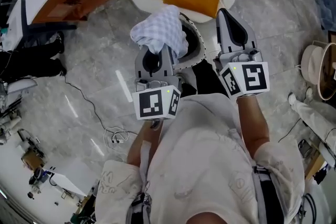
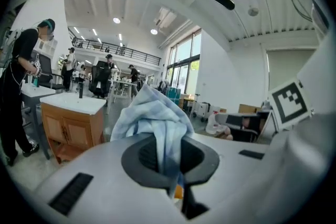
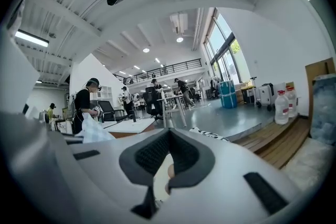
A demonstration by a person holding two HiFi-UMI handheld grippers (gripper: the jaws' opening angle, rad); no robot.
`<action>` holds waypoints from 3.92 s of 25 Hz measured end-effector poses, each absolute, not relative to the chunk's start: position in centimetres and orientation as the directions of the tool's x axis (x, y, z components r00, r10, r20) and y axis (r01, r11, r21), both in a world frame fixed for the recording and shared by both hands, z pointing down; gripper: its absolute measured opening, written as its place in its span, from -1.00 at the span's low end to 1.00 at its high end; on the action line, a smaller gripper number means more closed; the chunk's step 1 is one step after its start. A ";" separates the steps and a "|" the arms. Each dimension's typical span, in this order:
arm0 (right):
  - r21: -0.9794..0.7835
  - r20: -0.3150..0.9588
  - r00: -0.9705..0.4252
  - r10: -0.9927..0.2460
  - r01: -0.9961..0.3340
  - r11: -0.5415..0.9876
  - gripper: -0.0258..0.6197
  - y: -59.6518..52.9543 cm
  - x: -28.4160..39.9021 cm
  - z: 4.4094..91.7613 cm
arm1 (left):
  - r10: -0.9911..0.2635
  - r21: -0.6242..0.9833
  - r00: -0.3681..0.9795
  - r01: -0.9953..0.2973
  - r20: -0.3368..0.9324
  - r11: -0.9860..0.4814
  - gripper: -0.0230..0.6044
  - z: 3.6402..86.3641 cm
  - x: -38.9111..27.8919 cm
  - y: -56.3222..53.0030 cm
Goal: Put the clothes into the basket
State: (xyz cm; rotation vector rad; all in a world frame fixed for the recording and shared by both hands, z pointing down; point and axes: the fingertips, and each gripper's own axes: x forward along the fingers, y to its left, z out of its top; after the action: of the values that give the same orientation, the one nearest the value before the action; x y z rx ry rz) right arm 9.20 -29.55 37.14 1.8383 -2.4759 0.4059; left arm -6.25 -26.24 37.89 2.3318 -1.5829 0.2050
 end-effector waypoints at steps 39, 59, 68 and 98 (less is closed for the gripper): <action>-0.204 0.386 -0.316 -0.867 -0.945 0.254 -0.96 -28.8 12.5 47.9 | 0.024 0.412 0.419 -0.879 0.908 -0.240 -0.10 81.8 1.0 -11.1; -0.199 0.383 -0.306 -0.872 -0.949 0.245 -0.96 -28.1 12.6 47.9 | 0.041 0.339 0.364 -0.814 0.930 -0.471 0.38 81.2 2.4 -10.1; -0.209 0.390 -0.295 -0.872 -0.951 0.228 -0.96 -28.4 13.3 48.6 | -0.042 0.076 0.197 -0.555 0.979 -0.828 0.40 80.5 3.3 -10.8; -0.110 0.231 -0.418 -0.879 -0.909 0.403 -0.96 -27.0 4.2 38.6 | -0.584 0.076 0.356 -0.890 0.730 -0.449 0.40 58.7 -8.1 -18.5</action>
State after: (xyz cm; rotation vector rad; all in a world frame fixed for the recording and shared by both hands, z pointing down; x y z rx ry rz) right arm 4.15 -27.02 38.58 1.6122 -2.5146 0.3294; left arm -8.12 -18.51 58.71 2.1587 -1.2805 0.8798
